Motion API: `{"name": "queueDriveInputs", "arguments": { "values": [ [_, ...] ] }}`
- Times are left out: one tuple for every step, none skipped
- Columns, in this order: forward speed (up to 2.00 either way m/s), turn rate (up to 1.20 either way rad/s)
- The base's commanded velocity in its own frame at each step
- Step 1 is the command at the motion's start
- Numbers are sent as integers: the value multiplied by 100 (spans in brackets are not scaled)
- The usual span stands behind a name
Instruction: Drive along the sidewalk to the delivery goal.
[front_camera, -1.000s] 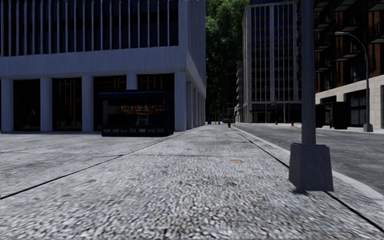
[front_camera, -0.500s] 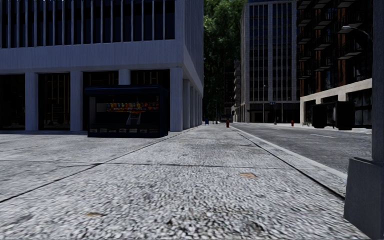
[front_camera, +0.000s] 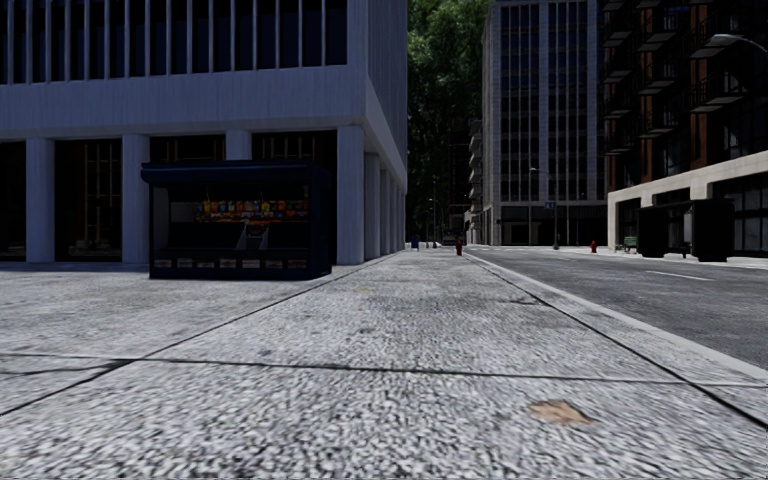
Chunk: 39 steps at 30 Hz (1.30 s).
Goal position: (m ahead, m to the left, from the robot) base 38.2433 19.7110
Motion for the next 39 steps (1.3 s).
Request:
{"name": "queueDriveInputs", "arguments": {
  "values": [
    [200, 0],
    [200, 0],
    [200, 0],
    [200, 0],
    [200, 0],
    [200, 0],
    [200, 0],
    [200, 0],
    [200, 0],
    [200, 0],
    [200, 0],
    [200, 0],
    [200, 0],
    [200, 0],
    [200, 0],
    [200, 0],
    [200, 0],
    [200, 0],
    [200, 0],
    [200, 0],
    [200, 0],
    [200, 0],
    [200, 0],
    [200, 0],
    [200, 0],
    [200, 0],
    [200, 0],
    [200, 0],
    [200, 0],
    [200, 0],
    [200, 0],
    [200, 0],
    [200, 0],
    [200, 0],
    [200, 0],
    [200, 0],
    [200, 0],
    [200, 0],
    [200, 0]
  ]
}}
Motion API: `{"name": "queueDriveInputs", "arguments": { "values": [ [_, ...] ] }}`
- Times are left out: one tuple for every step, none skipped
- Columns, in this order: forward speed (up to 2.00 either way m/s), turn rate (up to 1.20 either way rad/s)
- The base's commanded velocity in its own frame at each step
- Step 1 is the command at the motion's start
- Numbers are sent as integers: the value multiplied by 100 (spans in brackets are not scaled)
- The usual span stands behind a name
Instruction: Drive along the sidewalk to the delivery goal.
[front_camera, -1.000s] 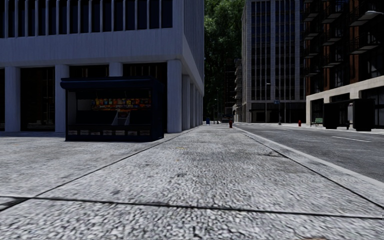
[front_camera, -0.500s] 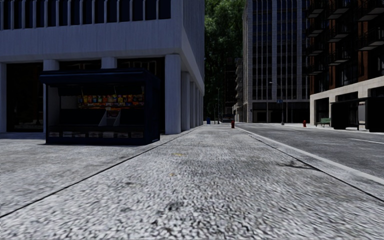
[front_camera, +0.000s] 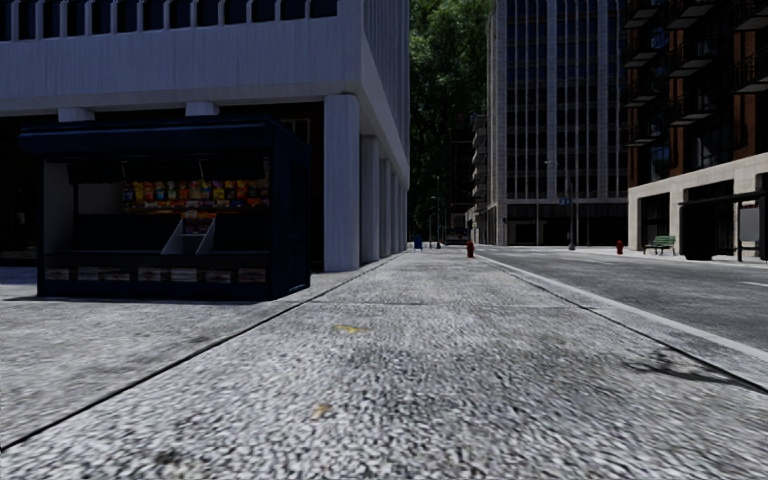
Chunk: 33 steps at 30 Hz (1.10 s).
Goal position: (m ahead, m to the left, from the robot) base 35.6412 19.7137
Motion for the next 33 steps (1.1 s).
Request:
{"name": "queueDriveInputs", "arguments": {
  "values": [
    [200, 0],
    [200, 0],
    [200, 0],
    [200, 0],
    [200, 0],
    [200, 0],
    [200, -8],
    [200, -22],
    [200, -40],
    [200, -40],
    [200, -45],
    [200, -47],
    [200, -47],
    [200, -47],
    [200, -47],
    [200, -47],
    [200, -47],
    [200, -47],
    [200, -47],
    [200, -47],
    [200, 0],
    [200, 0],
    [200, 0],
    [200, 0],
    [200, 0],
    [200, 0],
    [200, 0],
    [200, 0],
    [200, 0],
    [200, 0],
    [200, 0],
    [200, 0],
    [200, 0]
  ]
}}
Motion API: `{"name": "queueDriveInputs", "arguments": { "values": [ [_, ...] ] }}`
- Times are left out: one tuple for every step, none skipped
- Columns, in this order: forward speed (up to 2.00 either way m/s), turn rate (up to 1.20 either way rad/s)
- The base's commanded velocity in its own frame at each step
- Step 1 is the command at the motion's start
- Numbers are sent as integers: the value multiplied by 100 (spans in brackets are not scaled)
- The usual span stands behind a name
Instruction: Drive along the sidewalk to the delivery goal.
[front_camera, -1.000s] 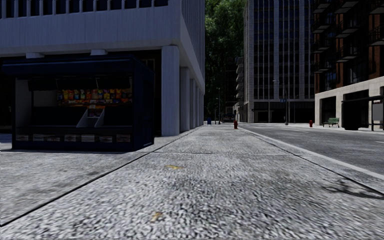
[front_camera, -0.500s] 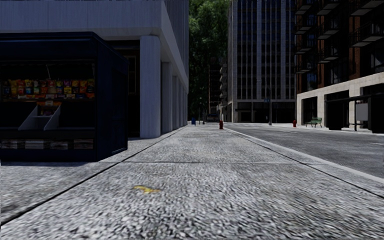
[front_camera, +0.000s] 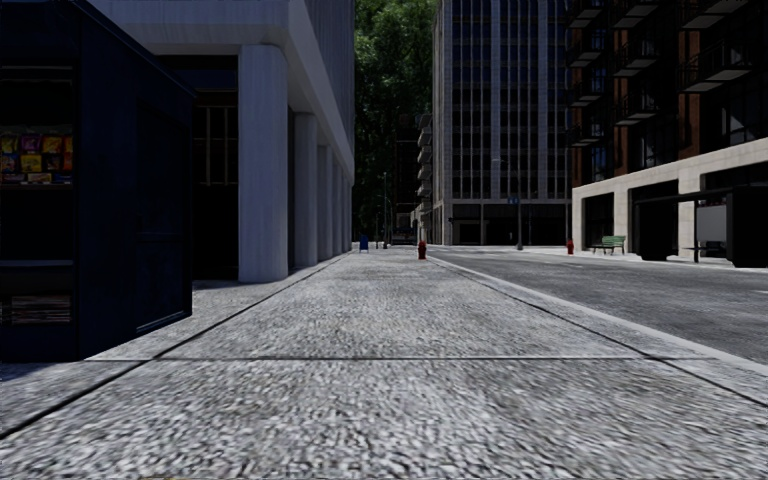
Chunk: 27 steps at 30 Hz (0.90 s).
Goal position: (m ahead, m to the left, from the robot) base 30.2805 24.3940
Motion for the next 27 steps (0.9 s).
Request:
{"name": "queueDriveInputs", "arguments": {
  "values": [
    [200, 0],
    [200, 0],
    [200, 0],
    [200, 0],
    [200, 0],
    [200, 0],
    [200, 0],
    [200, 0],
    [200, 0],
    [200, 0],
    [200, 0],
    [200, 0],
    [200, 0],
    [200, 0],
    [200, 0],
    [200, 0],
    [200, 0],
    [200, 0],
    [200, 0],
    [200, 0],
    [200, 0],
    [200, 0],
    [200, 0],
    [200, 0],
    [200, 0],
    [200, 0],
    [200, 0]
  ]
}}
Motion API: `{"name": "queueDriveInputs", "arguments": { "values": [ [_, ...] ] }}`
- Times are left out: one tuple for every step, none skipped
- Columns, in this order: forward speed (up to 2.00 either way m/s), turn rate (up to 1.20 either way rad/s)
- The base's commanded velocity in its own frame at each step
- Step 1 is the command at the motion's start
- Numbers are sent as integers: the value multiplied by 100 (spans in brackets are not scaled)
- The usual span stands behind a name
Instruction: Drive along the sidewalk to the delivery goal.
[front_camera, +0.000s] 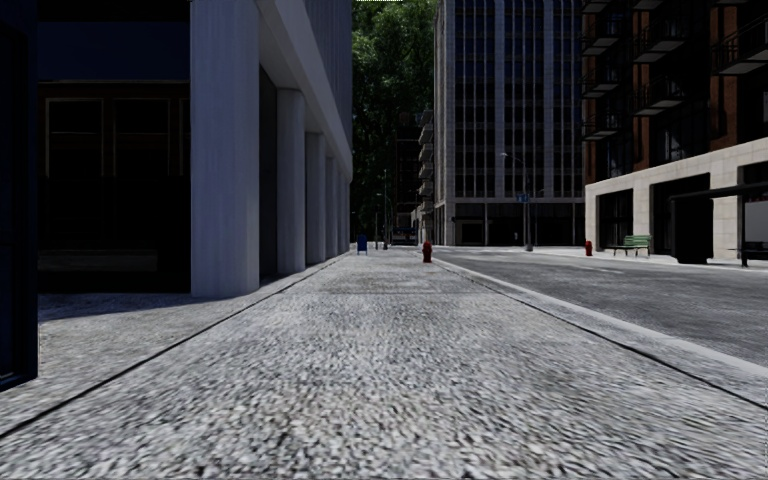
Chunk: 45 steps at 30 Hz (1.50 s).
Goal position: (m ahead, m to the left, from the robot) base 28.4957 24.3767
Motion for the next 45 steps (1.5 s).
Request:
{"name": "queueDriveInputs", "arguments": {
  "values": [
    [200, 0],
    [200, 0],
    [200, 0],
    [200, 0],
    [200, 0],
    [200, 0],
    [200, 0],
    [200, 0],
    [200, 0],
    [200, 0],
    [200, 0],
    [200, 0],
    [200, 0],
    [200, 0],
    [200, 0],
    [200, 0],
    [200, 0],
    [200, 0],
    [200, 0],
    [200, 0],
    [200, 0],
    [200, 0],
    [200, 0],
    [200, 0],
    [200, 0],
    [200, 0],
    [200, 0],
    [200, 0],
    [200, 0],
    [200, 0],
    [200, 0],
    [200, 0],
    [200, 0],
    [200, 0],
    [200, 0],
    [200, 0],
    [200, 0],
    [200, 0],
    [200, 0],
    [200, 0],
    [200, 0],
    [200, 0],
    [200, 0],
    [200, 0],
    [200, 0]
  ]
}}
